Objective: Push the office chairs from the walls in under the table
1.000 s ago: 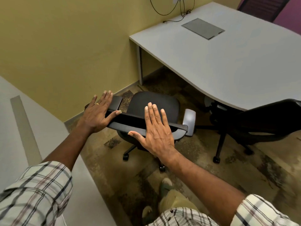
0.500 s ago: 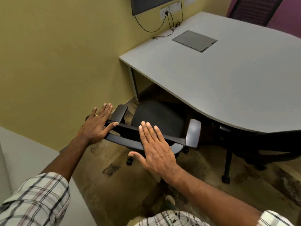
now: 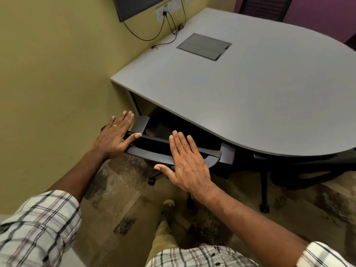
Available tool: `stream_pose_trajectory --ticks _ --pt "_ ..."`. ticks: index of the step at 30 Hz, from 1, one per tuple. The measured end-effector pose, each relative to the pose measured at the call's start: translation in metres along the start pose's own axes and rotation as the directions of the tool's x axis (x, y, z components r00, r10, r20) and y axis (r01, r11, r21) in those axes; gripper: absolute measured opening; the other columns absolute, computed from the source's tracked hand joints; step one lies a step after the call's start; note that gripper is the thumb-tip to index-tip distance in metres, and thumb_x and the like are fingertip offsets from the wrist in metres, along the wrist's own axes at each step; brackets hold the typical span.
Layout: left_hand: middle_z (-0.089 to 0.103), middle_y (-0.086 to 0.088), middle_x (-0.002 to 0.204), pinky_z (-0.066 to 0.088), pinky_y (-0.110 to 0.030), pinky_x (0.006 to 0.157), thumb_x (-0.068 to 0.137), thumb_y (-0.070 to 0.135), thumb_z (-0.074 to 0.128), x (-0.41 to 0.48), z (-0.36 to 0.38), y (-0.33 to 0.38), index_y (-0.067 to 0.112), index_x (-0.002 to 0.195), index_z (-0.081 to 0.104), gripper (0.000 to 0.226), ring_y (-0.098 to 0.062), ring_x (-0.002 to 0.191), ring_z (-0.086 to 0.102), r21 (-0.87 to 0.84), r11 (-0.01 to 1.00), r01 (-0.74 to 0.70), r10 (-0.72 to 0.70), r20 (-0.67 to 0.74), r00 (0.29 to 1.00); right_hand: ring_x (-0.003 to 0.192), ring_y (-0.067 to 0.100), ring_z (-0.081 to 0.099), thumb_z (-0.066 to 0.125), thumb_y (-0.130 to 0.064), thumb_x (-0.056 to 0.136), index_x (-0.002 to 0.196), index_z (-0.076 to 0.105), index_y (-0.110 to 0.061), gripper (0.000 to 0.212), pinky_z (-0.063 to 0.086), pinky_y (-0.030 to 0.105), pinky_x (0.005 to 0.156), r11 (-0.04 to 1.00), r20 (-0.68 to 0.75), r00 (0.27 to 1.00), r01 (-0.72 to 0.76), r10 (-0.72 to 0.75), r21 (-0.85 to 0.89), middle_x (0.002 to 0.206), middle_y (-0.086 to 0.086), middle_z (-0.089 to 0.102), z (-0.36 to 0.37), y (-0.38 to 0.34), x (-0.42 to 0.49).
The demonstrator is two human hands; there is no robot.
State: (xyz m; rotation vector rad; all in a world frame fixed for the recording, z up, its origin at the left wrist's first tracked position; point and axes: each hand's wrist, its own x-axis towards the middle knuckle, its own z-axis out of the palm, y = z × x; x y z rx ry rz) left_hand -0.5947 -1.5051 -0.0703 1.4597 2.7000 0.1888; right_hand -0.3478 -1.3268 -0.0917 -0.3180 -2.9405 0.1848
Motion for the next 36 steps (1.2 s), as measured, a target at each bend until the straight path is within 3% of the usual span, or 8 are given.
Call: stream_pose_trajectory --ticks 7,13,18,27,34,36 --pt "0.0 0.004 0.173 -0.001 -0.041 0.132 0.099 0.081 0.008 0.116 0.005 -0.039 0.016 0.167 0.003 0.094 -0.001 0.157 -0.013 -0.036 0.99 -0.134 0.135 0.008 0.991 0.16 0.023 -0.001 0.012 -0.08 0.097 0.162 0.011 -0.006 0.099 0.0 0.046 0.13 0.989 0.032 0.991 -0.127 0.13 -0.077 0.171 0.013 0.005 0.004 0.035 0.077" --pt "0.007 -0.001 0.174 -0.002 -0.041 0.131 0.099 0.08 0.007 0.209 0.006 -0.057 0.014 0.167 0.008 0.095 -0.006 0.159 -0.008 -0.02 0.971 -0.236 0.237 0.03 0.971 0.16 0.023 0.0 0.006 -0.083 0.093 0.163 0.008 -0.006 0.103 0.005 0.047 0.129 0.966 0.095 0.968 -0.216 0.231 -0.139 0.172 0.012 0.006 -0.006 0.07 0.134" --pt "0.011 -0.006 0.174 0.0 -0.044 0.131 0.098 0.08 0.003 0.261 0.002 -0.083 0.009 0.167 0.011 0.099 -0.011 0.159 -0.002 -0.025 0.98 -0.199 0.2 0.011 0.98 0.16 0.021 0.004 0.013 -0.084 0.093 0.162 0.013 -0.006 0.104 0.006 0.045 0.13 0.955 0.078 0.959 -0.259 0.272 -0.145 0.171 0.011 0.01 0.0 0.082 0.16" --pt "0.014 -0.005 0.173 0.004 -0.047 0.131 0.101 0.077 0.007 0.276 0.007 -0.092 0.012 0.167 0.013 0.093 -0.013 0.16 0.002 -0.018 0.961 -0.275 0.275 -0.007 0.961 0.16 0.019 0.005 0.014 -0.086 0.091 0.162 0.015 -0.009 0.105 0.004 0.045 0.13 0.935 0.08 0.943 -0.307 0.324 -0.18 0.171 0.009 0.012 0.002 0.079 0.17" --pt "-0.001 -0.002 0.174 -0.007 -0.041 0.129 0.094 0.084 -0.001 0.271 0.003 -0.077 0.014 0.167 0.003 0.101 -0.006 0.156 -0.01 -0.068 0.976 -0.208 0.213 0.074 0.974 0.159 0.019 -0.012 0.013 -0.086 0.091 0.163 -0.003 -0.012 0.105 -0.005 0.046 0.13 0.884 0.04 0.891 -0.442 0.452 -0.155 0.172 0.006 -0.008 -0.002 0.071 0.152" --pt "-0.003 -0.002 0.174 -0.008 -0.038 0.128 0.093 0.084 -0.005 0.268 -0.001 -0.048 0.015 0.167 0.0 0.101 -0.006 0.155 -0.01 -0.107 0.963 -0.246 0.253 0.068 0.965 0.158 0.018 -0.013 0.01 -0.085 0.092 0.163 -0.003 -0.012 0.103 -0.005 0.045 0.13 0.852 -0.006 0.856 -0.514 0.516 -0.104 0.172 0.005 -0.009 -0.005 0.076 0.131"
